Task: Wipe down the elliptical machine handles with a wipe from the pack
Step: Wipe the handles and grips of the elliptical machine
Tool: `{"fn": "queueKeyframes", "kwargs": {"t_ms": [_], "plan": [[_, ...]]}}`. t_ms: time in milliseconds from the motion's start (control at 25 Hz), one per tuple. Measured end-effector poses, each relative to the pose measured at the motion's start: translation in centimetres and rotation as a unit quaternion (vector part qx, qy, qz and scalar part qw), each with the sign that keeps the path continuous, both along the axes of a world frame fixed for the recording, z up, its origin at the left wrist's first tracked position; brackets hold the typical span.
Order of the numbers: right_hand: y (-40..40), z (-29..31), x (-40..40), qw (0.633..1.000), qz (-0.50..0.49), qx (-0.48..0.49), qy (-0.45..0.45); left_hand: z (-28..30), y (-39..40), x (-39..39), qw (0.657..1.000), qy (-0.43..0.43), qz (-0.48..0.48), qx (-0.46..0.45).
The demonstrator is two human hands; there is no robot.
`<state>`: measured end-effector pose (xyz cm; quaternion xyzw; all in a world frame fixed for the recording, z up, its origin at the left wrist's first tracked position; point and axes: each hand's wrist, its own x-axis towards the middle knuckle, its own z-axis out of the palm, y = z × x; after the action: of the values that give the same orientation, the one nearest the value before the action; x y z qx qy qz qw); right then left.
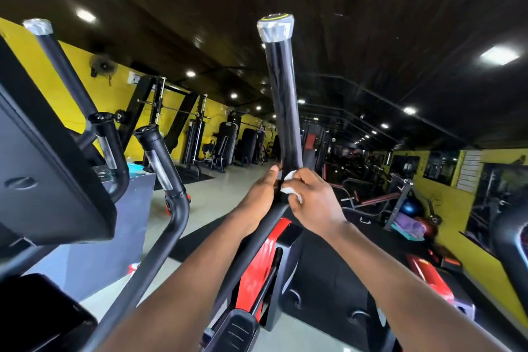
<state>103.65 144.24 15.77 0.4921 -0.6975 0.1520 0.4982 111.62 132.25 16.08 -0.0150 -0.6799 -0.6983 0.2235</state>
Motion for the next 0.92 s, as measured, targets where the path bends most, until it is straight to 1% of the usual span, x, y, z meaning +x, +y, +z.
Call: {"fn": "queueKeyframes", "kwargs": {"t_ms": [80,200,280,400,480,640,760,920], "plan": [[-0.1,-0.4,0.4,1.0,-0.008,0.015,-0.009,-0.5,-0.2,0.1,1.0,-0.007,0.005,-0.021],[-0.7,-0.3,0.7,0.995,-0.074,0.045,0.045,-1.6,-0.5,0.0,0.999,-0.014,0.008,-0.03],[-1.5,-1.3,0.8,0.996,-0.088,0.027,0.009,-2.7,-1.1,0.0,0.999,-0.014,-0.009,-0.028],[-3.0,-3.3,1.7,0.993,-0.045,-0.051,-0.099,-4.9,-2.6,0.0,0.999,-0.021,-0.035,-0.019],[-3.8,-4.4,2.6,0.986,-0.037,-0.087,-0.141,-6.6,-3.2,0.4,0.998,-0.03,-0.057,-0.005],[-4.6,-5.6,3.9,0.98,-0.045,-0.113,-0.16,-8.8,-4.2,1.3,0.996,-0.05,-0.076,0.002],[-5.4,-7.7,5.7,0.977,-0.025,-0.119,-0.173,-9.4,-4.9,2.1,0.996,-0.048,-0.081,0.007],[-6.2,-10.1,7.8,0.97,0.002,-0.154,-0.188,-10.4,-5.4,3.6,0.995,-0.065,-0.081,-0.008]]}}
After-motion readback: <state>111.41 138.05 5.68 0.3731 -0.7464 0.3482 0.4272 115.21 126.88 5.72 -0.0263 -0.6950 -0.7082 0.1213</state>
